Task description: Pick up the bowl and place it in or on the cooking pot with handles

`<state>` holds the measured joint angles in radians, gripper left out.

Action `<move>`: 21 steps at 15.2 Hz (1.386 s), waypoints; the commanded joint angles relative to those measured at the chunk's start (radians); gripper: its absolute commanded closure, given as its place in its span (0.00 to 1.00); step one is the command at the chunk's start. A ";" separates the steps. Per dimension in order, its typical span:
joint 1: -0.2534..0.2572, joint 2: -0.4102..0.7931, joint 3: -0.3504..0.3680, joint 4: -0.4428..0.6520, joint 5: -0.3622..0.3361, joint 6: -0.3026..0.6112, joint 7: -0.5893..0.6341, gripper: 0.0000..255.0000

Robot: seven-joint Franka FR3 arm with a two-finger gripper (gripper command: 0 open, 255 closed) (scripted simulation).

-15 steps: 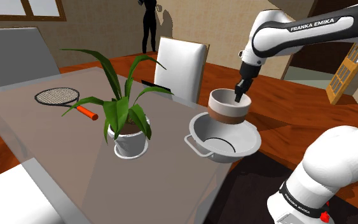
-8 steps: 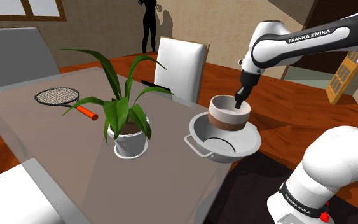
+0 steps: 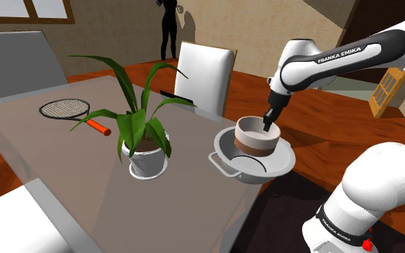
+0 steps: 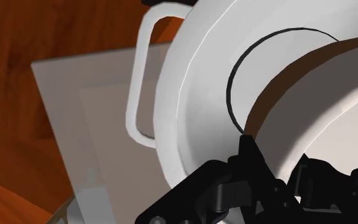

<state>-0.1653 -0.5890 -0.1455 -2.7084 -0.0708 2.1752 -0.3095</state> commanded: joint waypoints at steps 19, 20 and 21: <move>-0.001 -0.051 0.007 0.060 0.002 -0.109 0.001 0.00; -0.001 -0.051 0.007 0.060 0.002 -0.109 0.001 0.00; -0.001 -0.051 0.007 0.060 0.002 -0.109 0.001 0.00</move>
<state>-0.1668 -0.6362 -0.1394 -2.6543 -0.0689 2.0765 -0.3093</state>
